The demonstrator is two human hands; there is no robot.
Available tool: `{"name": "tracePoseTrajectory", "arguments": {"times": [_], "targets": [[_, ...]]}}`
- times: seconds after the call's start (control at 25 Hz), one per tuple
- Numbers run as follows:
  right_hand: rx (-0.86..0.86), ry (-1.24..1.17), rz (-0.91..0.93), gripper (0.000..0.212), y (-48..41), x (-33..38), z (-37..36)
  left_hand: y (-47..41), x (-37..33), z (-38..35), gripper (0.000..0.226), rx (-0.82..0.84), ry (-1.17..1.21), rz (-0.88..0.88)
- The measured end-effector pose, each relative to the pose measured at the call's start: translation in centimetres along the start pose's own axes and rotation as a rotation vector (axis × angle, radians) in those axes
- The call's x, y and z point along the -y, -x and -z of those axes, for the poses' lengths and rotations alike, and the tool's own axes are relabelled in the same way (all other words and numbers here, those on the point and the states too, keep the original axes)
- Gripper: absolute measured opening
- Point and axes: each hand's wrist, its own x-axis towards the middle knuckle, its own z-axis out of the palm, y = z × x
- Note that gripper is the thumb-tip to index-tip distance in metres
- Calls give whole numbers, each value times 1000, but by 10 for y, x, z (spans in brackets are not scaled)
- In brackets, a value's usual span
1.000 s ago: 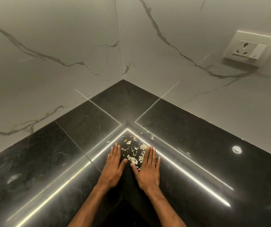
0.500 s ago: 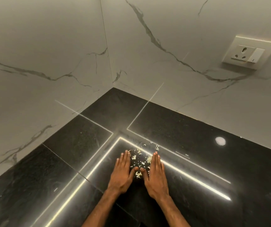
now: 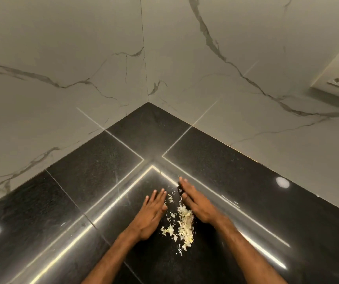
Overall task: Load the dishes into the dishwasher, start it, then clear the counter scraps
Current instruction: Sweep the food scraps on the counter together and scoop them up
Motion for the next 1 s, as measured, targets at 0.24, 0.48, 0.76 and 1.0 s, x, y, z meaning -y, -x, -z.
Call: {"name": "tracePoseTrajectory", "arguments": {"times": [0.24,0.48,0.76,1.0], "targets": [[95,336,116,68,-50,-2,25,-45,3,54,69,-131,-27,117],[272,114,350,59,15,-12,2,18,13,-4,69,76,-120,-94],[171,327,251,72,-9,1,11,-5,14,10,82,-82,-218,-70],[200,33,262,64,62,6,-21,61,-6,-48,66,-108,137,-69]]}}
